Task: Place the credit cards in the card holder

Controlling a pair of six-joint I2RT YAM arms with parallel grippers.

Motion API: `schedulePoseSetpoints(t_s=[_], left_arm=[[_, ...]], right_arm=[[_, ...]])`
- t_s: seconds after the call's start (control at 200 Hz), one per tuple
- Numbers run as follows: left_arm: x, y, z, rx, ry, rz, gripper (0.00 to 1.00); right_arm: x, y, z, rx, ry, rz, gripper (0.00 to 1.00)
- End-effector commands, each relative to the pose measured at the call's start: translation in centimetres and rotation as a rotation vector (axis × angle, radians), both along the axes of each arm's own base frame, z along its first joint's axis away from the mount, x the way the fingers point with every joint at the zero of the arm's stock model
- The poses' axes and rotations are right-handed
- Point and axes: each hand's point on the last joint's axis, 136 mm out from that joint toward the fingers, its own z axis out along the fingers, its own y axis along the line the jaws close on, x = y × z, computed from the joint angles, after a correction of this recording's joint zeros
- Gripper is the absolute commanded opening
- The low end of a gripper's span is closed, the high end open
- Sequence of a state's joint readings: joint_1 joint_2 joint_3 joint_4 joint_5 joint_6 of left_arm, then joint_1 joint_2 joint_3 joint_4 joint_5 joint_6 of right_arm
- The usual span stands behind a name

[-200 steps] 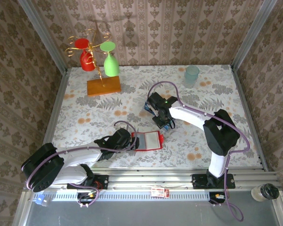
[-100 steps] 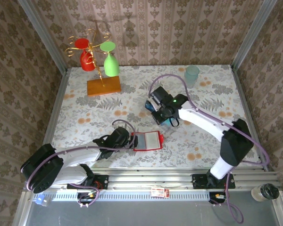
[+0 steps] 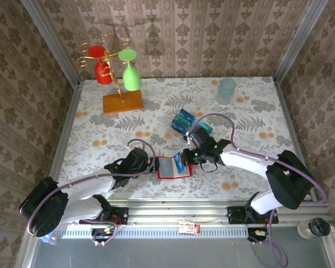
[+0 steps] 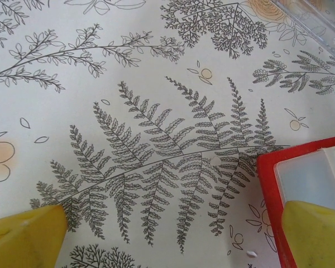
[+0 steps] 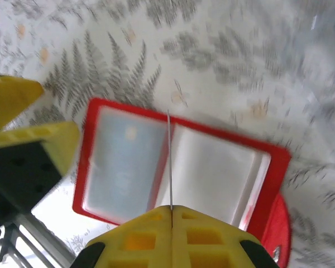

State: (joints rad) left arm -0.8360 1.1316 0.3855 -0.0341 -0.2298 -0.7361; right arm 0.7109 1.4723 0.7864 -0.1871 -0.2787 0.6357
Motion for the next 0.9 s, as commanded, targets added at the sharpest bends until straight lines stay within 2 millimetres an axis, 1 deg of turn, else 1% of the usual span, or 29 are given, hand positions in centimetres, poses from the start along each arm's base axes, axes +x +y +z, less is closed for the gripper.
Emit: schedulePoseSetpoints(t_s=[0.0, 0.205, 0.35, 0.6, 0.895], left_arm=[[-0.4, 0.7, -0.2, 0.026, 0.011, -0.012, 1.00], [-0.3, 0.7, -0.1, 0.023, 0.012, -0.012, 1.00], [-0.3, 0.8, -0.1, 0.027, 0.013, -0.013, 1.00], [-0.4, 0.8, -0.1, 0.024, 0.015, -0.015, 1.00], [-0.9, 0.4, -0.4, 0.028, 0.023, -0.026, 1.00]], right_arm=[[1.0, 2.6, 3.4, 0.214, -0.039, -0.068, 0.00], [0.4, 3.5, 2.2, 0.231, -0.016, -0.077, 0.00], [0.5, 4.0, 1.3, 0.220, -0.002, -0.078, 0.00], [0.8, 4.2, -0.7, 0.193, 0.018, -0.099, 0.00], [1.1, 4.4, -1.8, 0.198, 0.032, -0.122, 0.00]])
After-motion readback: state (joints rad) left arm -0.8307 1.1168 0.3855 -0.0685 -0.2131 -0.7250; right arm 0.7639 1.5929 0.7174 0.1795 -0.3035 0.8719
